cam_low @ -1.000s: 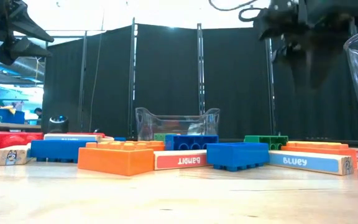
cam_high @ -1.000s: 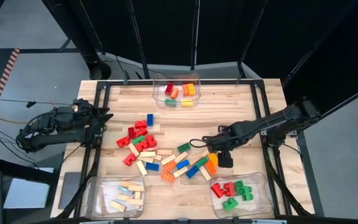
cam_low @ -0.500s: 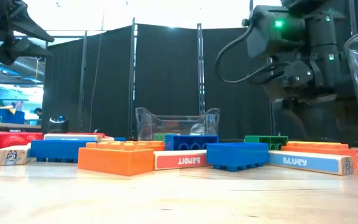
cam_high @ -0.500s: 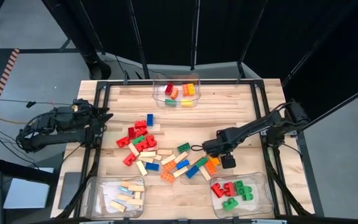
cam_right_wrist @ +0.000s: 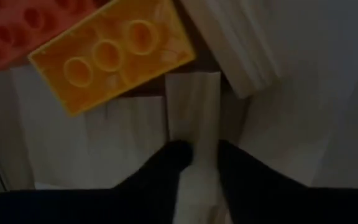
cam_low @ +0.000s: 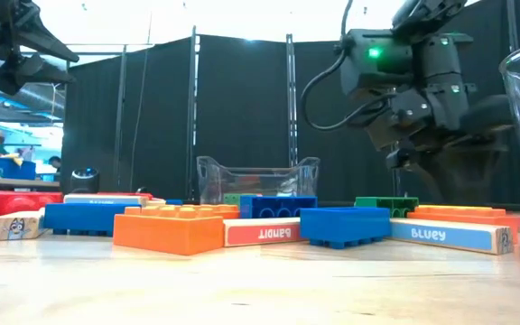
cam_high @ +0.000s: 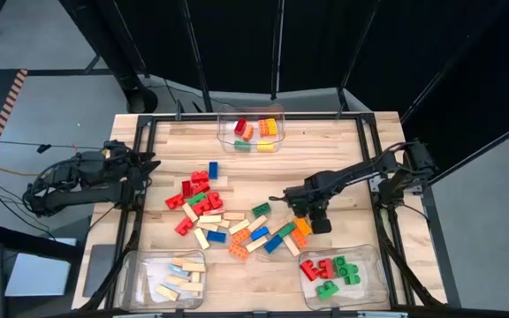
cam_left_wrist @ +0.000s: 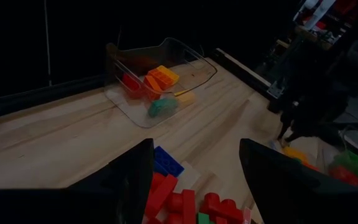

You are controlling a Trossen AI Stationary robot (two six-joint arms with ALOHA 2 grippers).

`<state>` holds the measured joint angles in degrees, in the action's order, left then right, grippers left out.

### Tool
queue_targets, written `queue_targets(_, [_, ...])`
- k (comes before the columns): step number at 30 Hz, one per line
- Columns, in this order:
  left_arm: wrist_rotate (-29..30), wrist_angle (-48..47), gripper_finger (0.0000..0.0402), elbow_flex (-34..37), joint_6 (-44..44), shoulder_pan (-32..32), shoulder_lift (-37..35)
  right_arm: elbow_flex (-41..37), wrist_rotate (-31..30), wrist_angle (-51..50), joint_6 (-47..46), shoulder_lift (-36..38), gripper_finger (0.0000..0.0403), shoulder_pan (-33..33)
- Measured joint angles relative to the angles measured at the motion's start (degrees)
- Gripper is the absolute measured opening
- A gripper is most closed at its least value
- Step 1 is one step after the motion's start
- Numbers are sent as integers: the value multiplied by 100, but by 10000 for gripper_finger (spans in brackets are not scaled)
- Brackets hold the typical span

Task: Sort blocks by size
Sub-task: Put the white block into the bottom left transparent bin

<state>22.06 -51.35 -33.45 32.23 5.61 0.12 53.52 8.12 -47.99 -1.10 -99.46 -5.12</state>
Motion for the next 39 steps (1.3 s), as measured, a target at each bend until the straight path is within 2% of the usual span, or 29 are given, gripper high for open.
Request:
queue_targets(4, [2, -4, 245, 0, -2, 2, 0, 59, -18, -92, -299, 0, 21, 15])
queue_targets(7, [3, -7, 245, 0, -2, 0, 0, 243, -304, -140, -425, -29, 23, 9])
queue_targets(10, [4, -13, 245, 0, -2, 0, 0, 517, -976, -162, -590, -66, 60, 69])
queue_targets(12, [15, -30, 245, 0, 0, 1, 0, 698, -1129, -220, -633, -72, 92, 151])
queue_targets(17, [14, -39, 245, 0, 0, 1, 0, 1086, -1001, -231, -769, -63, 160, 236])
queue_targets(21, [13, -44, 245, 0, 0, 0, 0, 1219, -798, -244, -575, -53, 199, 247])
queue_targets(26, [11, -48, 245, 0, 0, 2, 0, 1145, -654, -246, -142, -52, 247, 236])
queue_targets(30, [9, -48, 245, 0, 0, 2, 0, 888, -680, -245, -143, -125, 287, 241])
queue_targets(35, [-9, -50, 245, 0, 2, 2, 2, 501, -761, -49, -161, -195, 299, 275])
queue_targets(39, [-7, -52, 245, 0, 2, 2, 2, 307, -817, 255, -171, -170, 259, 275])
